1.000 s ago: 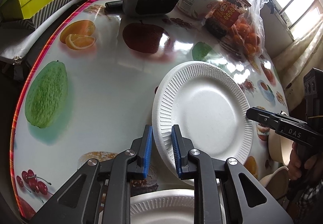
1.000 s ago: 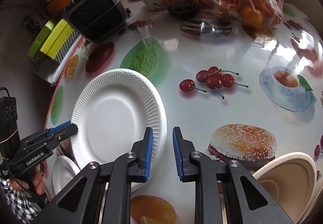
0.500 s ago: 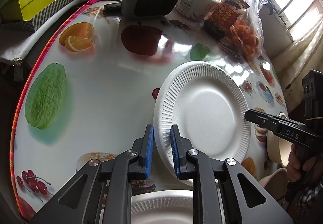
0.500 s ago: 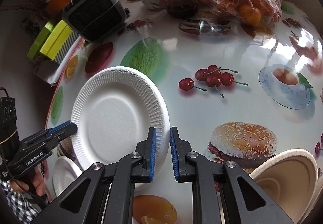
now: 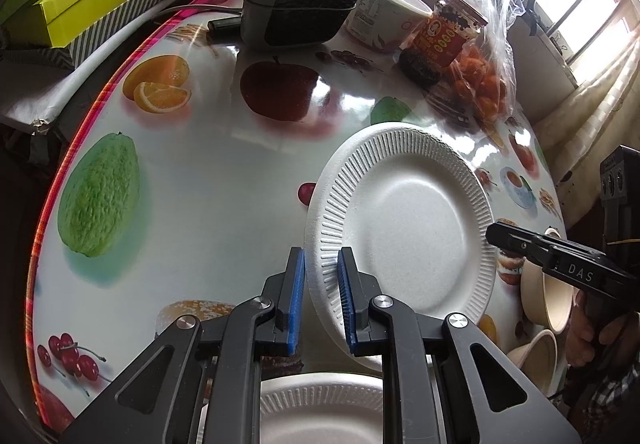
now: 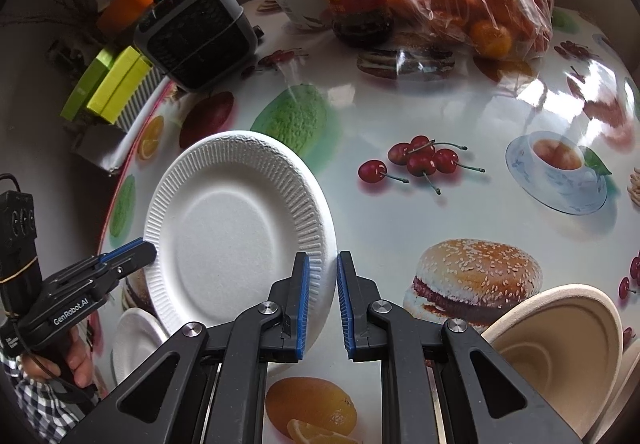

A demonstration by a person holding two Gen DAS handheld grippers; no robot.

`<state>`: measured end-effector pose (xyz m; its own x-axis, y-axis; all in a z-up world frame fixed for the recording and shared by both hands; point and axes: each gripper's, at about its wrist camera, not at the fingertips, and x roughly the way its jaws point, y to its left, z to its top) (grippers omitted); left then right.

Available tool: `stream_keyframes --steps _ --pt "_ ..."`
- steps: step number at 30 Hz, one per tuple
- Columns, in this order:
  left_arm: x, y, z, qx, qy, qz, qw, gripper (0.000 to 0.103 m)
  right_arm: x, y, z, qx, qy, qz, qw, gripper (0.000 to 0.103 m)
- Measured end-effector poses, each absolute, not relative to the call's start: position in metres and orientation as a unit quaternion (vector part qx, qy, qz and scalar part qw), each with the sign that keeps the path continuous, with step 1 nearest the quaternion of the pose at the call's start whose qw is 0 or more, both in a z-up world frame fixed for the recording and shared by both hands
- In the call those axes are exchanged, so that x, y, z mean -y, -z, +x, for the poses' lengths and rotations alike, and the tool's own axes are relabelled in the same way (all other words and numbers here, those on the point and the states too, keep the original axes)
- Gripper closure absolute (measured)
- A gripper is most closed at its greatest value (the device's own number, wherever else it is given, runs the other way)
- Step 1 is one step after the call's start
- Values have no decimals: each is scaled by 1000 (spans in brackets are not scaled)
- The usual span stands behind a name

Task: Organize plates and bowls

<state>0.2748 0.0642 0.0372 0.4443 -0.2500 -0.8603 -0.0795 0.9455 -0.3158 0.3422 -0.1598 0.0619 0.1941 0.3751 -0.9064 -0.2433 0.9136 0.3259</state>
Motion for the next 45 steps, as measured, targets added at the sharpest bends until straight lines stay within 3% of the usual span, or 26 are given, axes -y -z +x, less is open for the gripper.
stream_keyframes --steps 45 --pt "-99 -73 194 -486 35 -169 857 85 128 -105 271 -576 -246 37 779 89"
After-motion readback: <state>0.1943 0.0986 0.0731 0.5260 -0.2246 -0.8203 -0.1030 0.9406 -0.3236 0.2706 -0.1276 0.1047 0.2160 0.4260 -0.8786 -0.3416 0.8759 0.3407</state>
